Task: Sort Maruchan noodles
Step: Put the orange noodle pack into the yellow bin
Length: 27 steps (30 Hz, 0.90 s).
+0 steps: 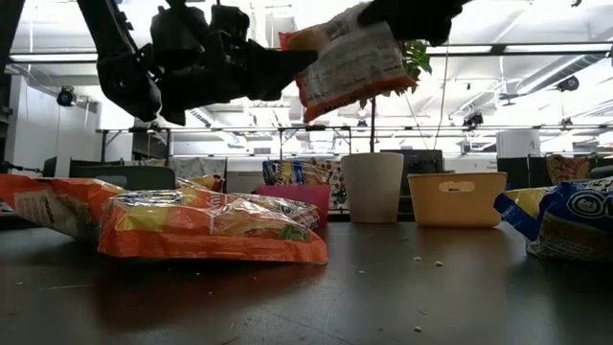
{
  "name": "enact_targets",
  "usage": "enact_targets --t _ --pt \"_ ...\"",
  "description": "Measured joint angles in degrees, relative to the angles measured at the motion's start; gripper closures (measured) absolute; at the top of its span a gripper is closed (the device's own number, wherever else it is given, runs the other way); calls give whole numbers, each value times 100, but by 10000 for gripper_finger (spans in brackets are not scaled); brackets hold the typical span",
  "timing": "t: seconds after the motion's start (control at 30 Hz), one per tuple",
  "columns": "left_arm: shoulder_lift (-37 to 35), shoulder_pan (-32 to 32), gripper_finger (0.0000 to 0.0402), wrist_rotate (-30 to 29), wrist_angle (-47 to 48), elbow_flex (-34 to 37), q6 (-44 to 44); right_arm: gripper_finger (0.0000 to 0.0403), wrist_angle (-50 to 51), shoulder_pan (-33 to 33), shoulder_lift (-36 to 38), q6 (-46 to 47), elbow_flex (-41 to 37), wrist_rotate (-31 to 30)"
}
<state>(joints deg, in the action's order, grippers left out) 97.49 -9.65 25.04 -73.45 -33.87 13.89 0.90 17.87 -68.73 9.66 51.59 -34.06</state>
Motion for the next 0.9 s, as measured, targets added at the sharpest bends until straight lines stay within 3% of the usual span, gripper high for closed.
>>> enact_targets --t 0.13,0.27,0.43,0.53,0.67,0.9 --pt "-382 -2 364 265 258 228 733 150 1015 0 83 648 552 260" --pt "-954 0 364 1072 841 420 1518 135 2204 -129 90 1548 1203 681" --pt "-1701 80 364 2445 1555 656 2988 133 2481 -662 20 2307 1486 2271" --pt "-2069 203 364 2989 1594 800 3526 133 2119 -937 -93 2543 1280 3182" --pt "-2454 347 364 3158 1559 807 3576 133 969 -1270 -341 2795 736 3959" --pt "-2555 449 364 3163 1806 809 3717 133 -2311 -1633 -1321 3025 29 4993"
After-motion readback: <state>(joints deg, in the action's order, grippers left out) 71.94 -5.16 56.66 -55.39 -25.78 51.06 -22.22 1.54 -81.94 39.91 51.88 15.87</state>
